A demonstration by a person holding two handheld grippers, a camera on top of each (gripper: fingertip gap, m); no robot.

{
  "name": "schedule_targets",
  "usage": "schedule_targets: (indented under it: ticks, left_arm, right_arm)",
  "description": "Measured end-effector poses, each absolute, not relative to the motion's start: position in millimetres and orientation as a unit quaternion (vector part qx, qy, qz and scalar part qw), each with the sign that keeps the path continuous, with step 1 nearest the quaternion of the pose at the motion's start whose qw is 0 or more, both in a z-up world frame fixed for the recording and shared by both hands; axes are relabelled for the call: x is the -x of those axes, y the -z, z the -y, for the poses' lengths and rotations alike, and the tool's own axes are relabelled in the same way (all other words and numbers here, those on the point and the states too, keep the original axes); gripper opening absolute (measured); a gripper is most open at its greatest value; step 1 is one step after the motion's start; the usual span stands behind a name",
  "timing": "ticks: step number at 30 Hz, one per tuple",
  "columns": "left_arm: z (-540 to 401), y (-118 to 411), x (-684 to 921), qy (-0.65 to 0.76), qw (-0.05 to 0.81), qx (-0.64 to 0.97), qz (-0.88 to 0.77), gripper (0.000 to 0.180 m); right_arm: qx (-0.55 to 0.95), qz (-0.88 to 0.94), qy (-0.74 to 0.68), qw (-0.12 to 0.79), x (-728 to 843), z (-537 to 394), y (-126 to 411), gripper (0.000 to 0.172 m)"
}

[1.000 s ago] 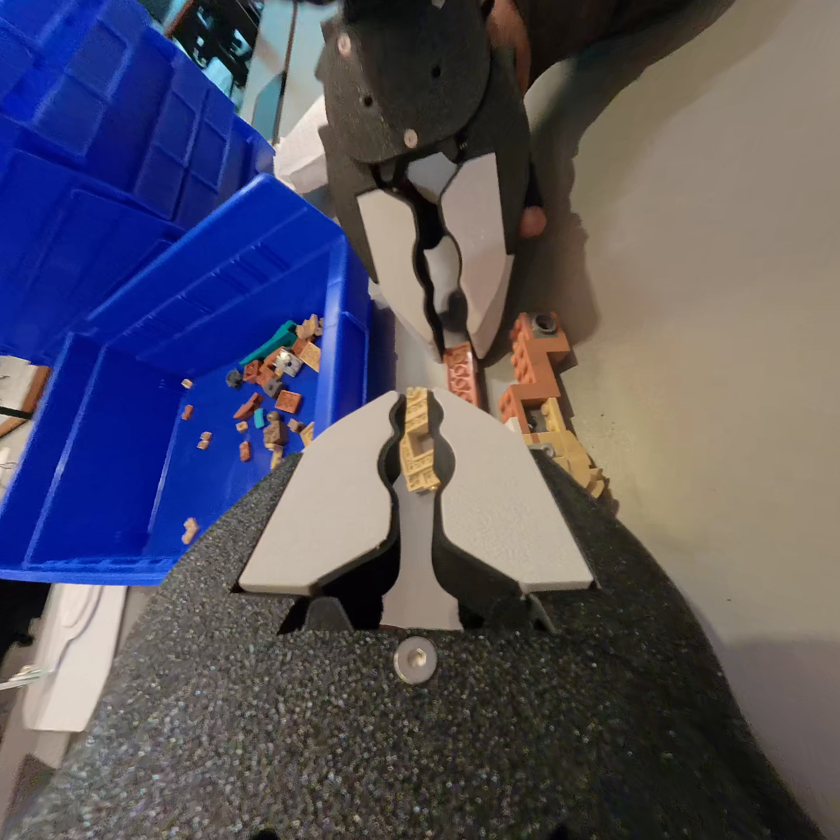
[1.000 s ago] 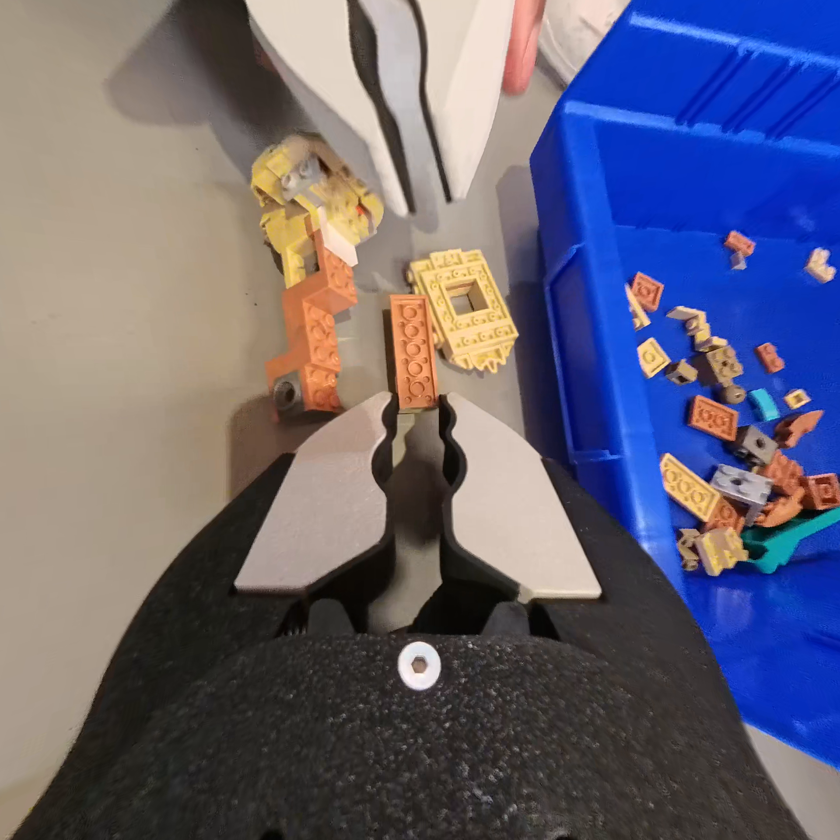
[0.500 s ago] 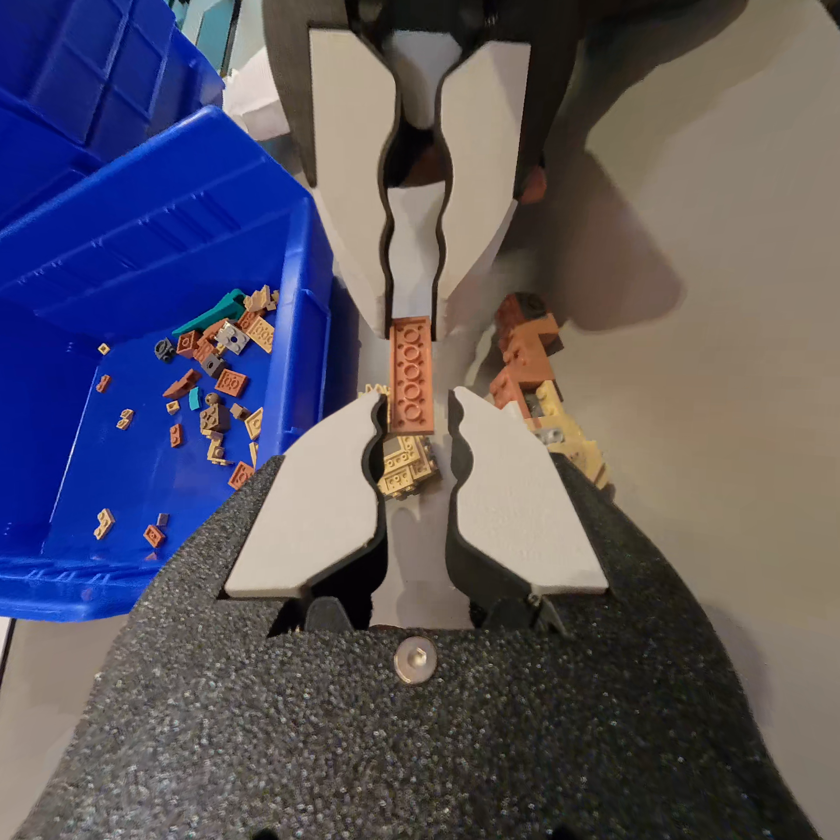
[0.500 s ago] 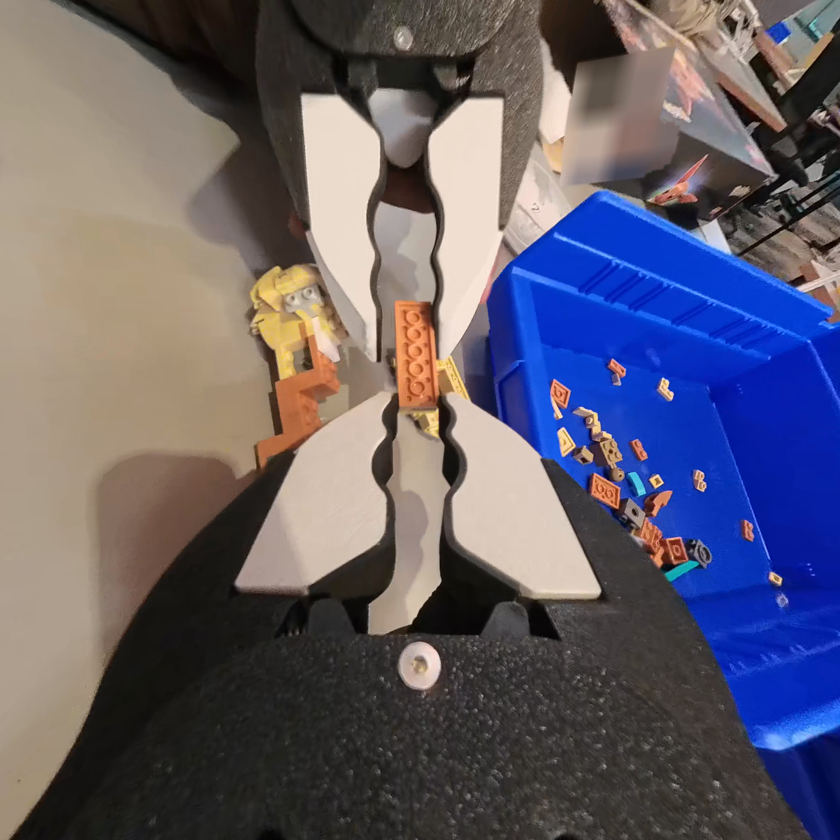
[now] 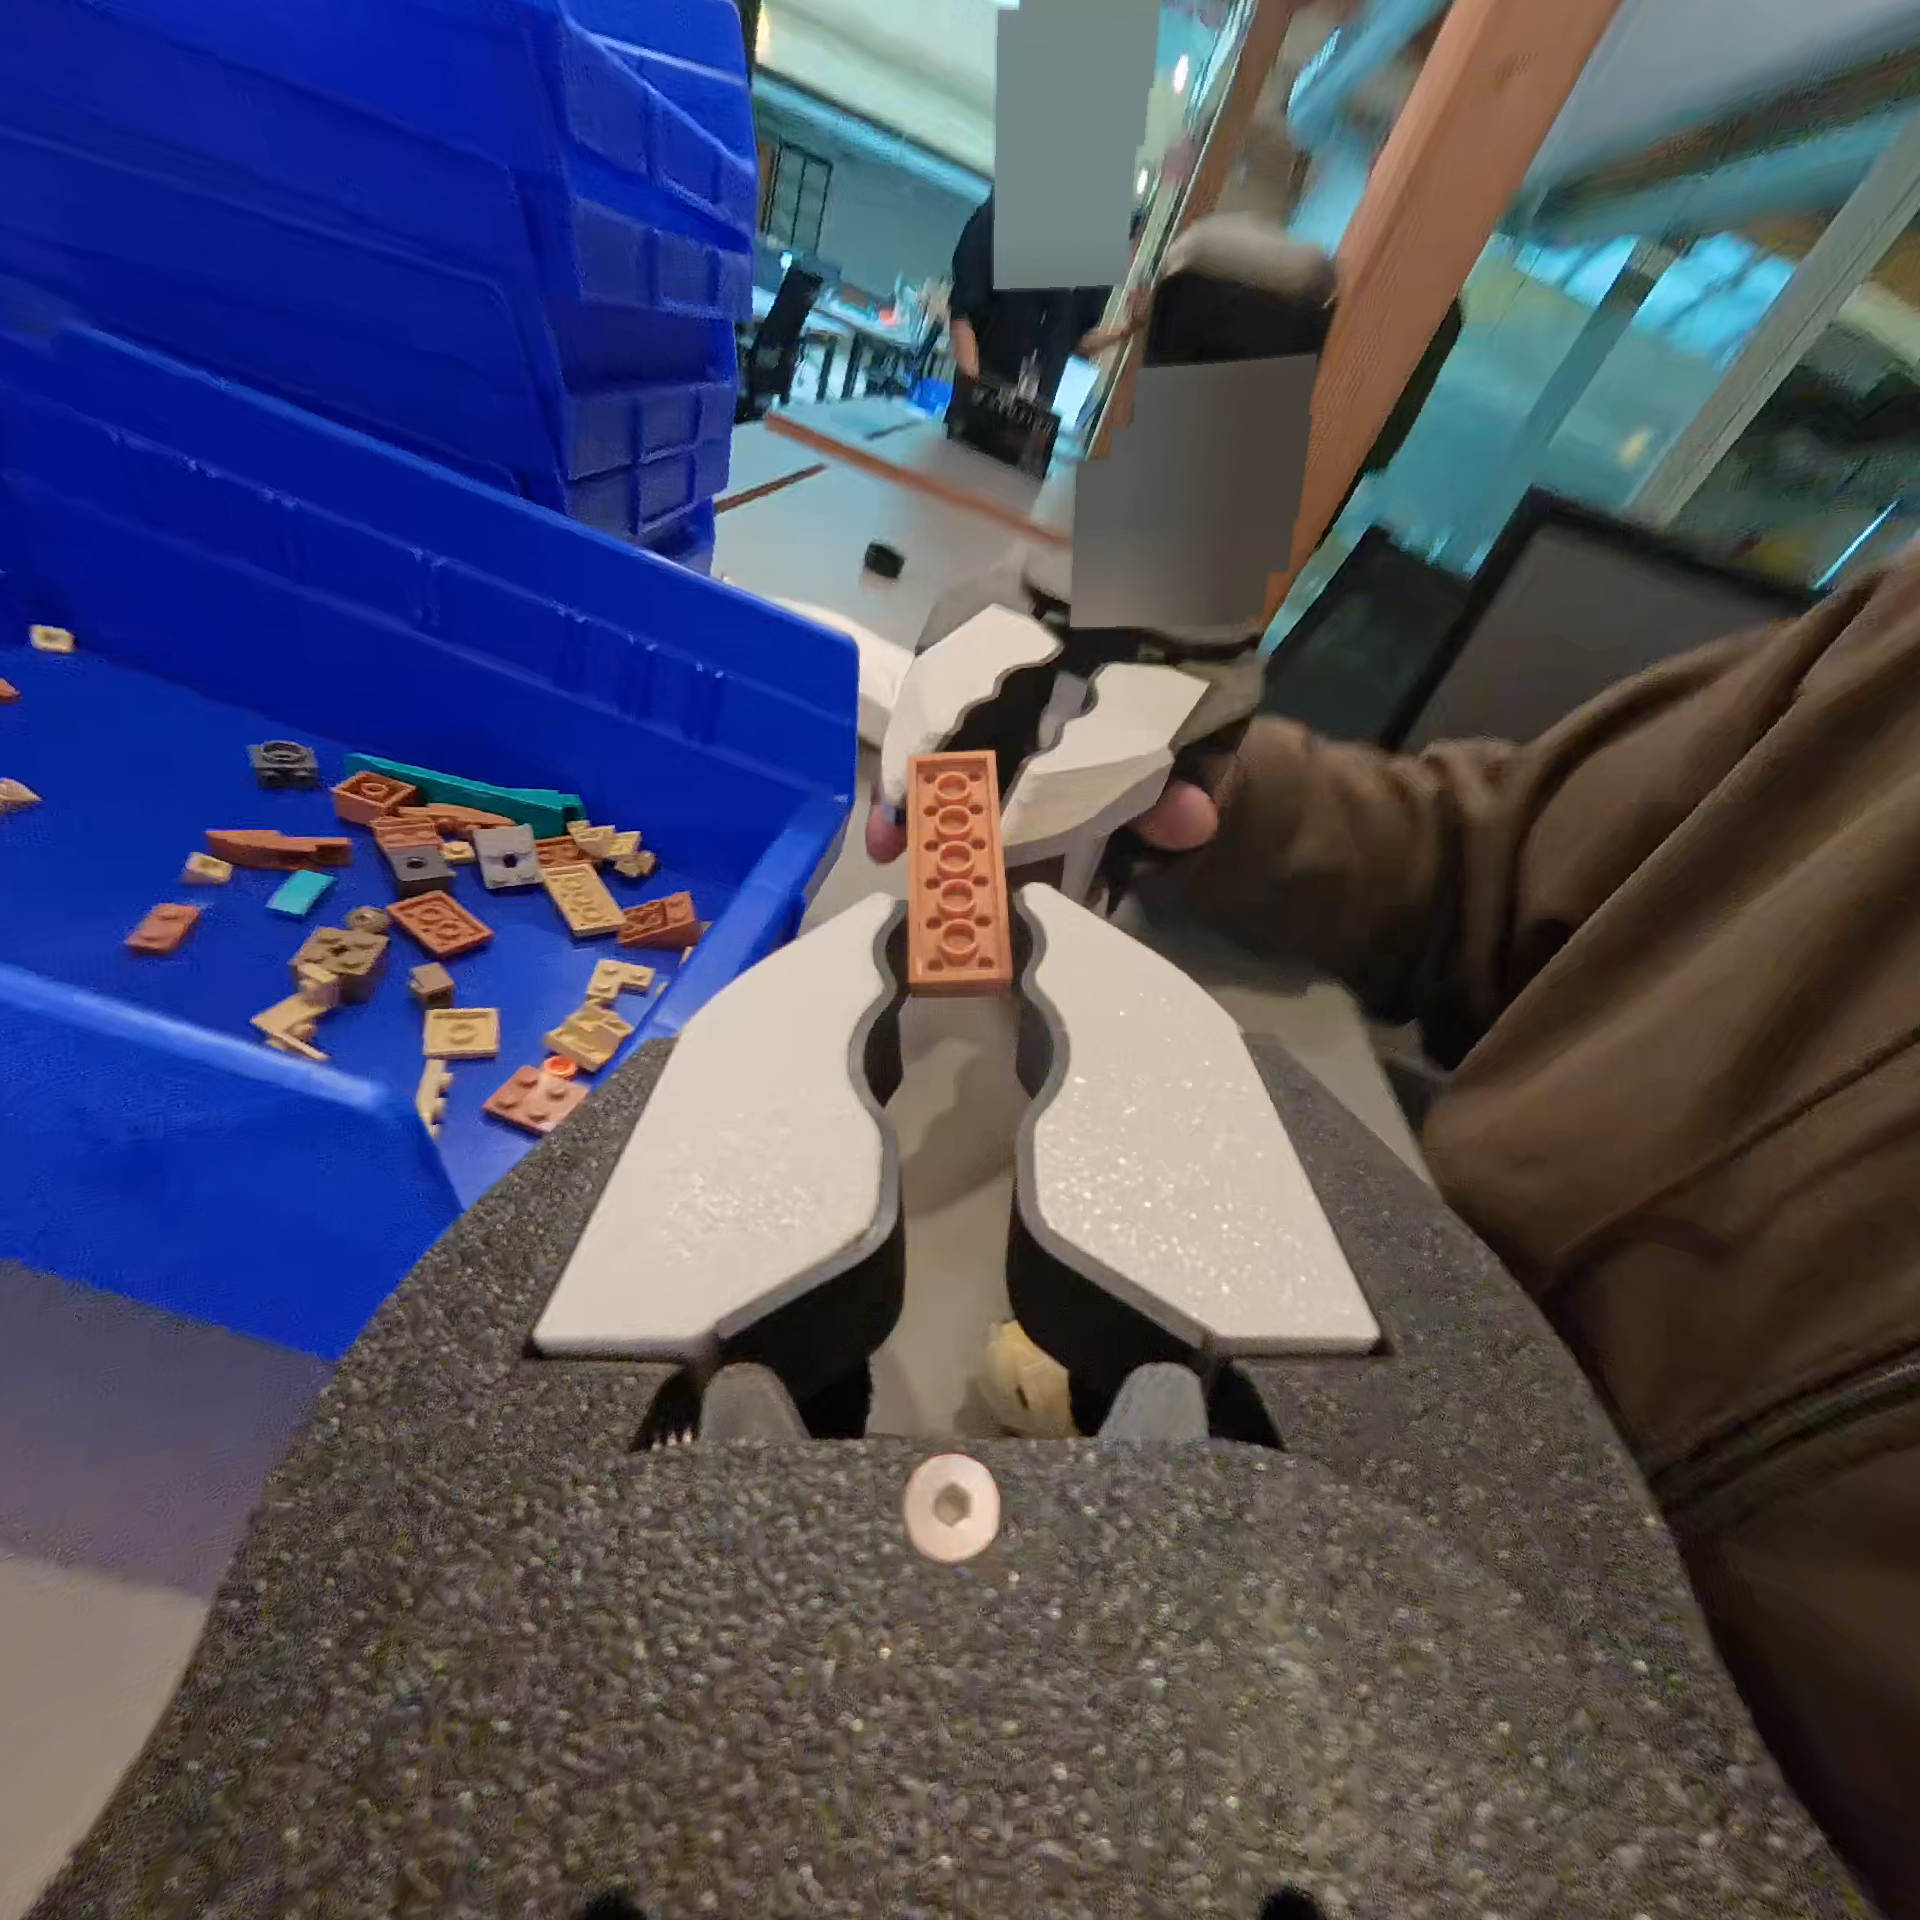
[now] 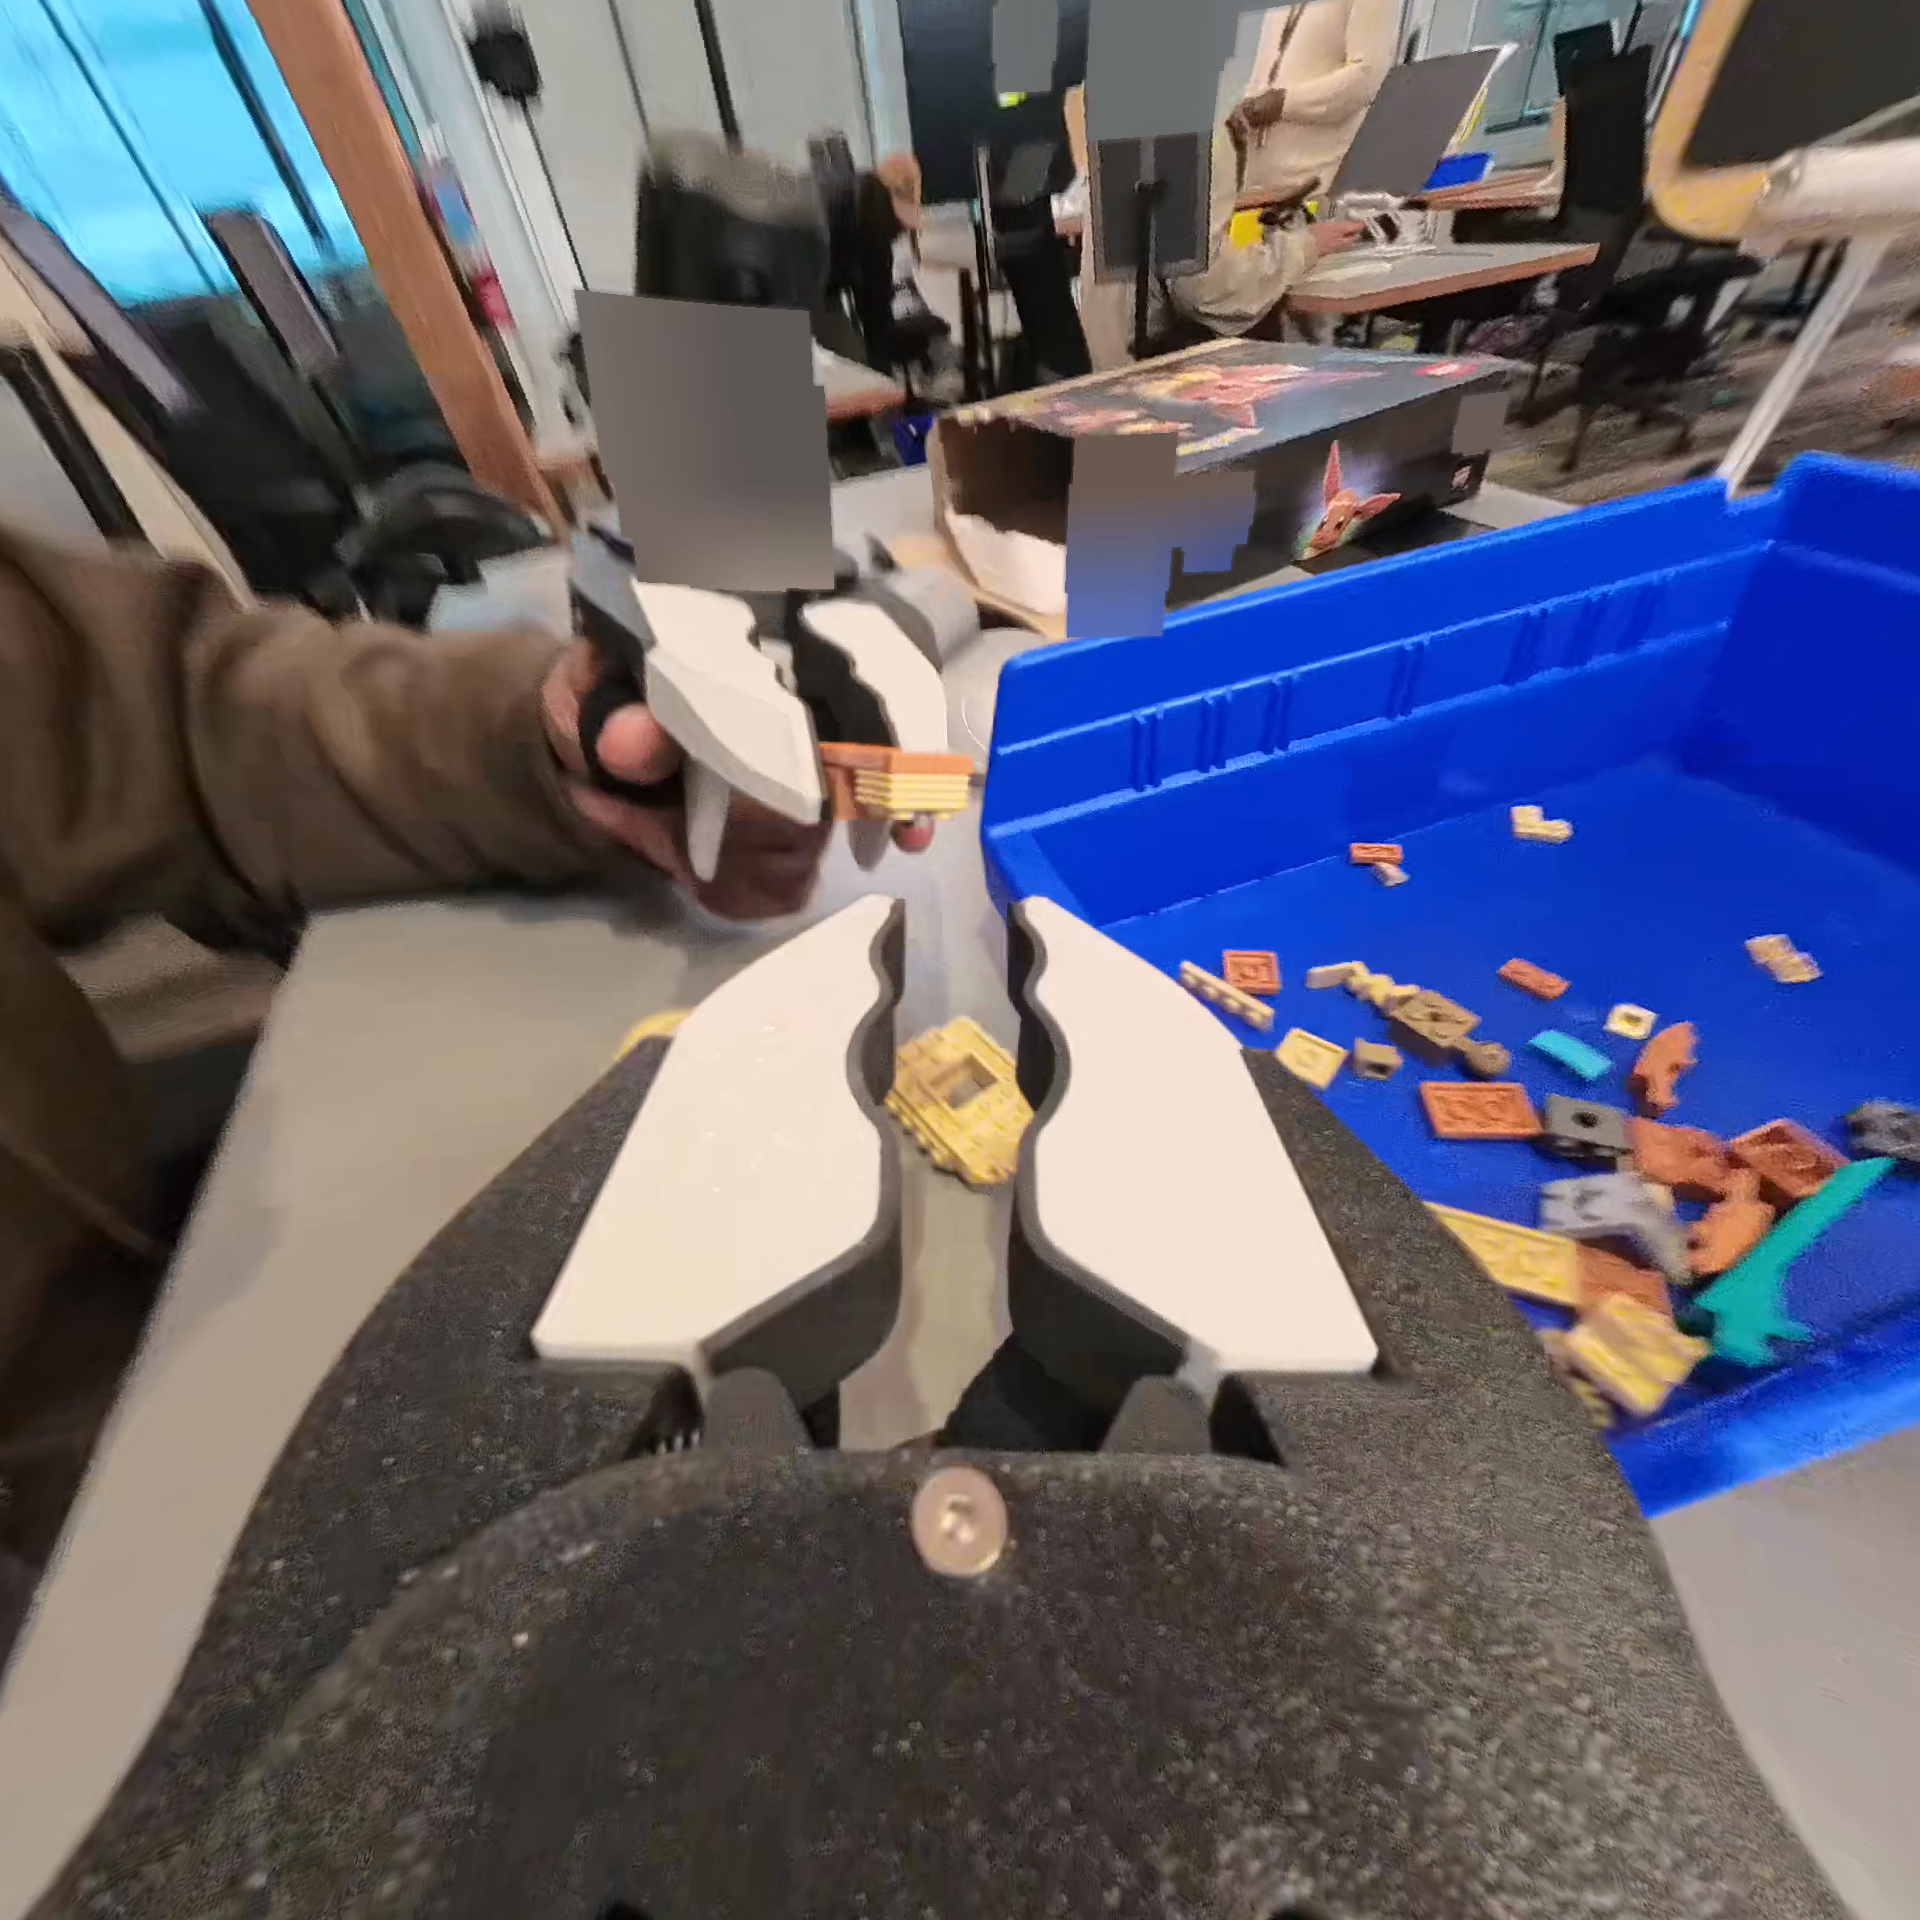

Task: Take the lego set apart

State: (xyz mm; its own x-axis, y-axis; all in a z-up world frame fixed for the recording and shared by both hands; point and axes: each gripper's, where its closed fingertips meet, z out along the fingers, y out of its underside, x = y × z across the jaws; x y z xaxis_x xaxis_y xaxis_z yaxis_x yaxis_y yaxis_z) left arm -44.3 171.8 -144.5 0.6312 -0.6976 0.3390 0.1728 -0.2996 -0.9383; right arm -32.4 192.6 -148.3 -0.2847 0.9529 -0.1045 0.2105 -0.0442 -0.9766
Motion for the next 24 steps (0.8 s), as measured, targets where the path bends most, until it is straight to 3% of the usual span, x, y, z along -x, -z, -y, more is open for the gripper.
schedule_targets:
  ticks: [13, 24]
  left_arm:
    - [-163, 143, 28, 0.432, 0.562, 0.675, -0.204, 0.017]
    - [-156, 140, 22, 0.456, 0.555, 0.658, -0.225, 0.017]
  right_arm:
    - [0.478, 0.534, -0.649, 0.257, 32, -170, 133, 0.024]
    - [0.444, 0.555, -0.645, 0.280, 27, -162, 127, 0.017]
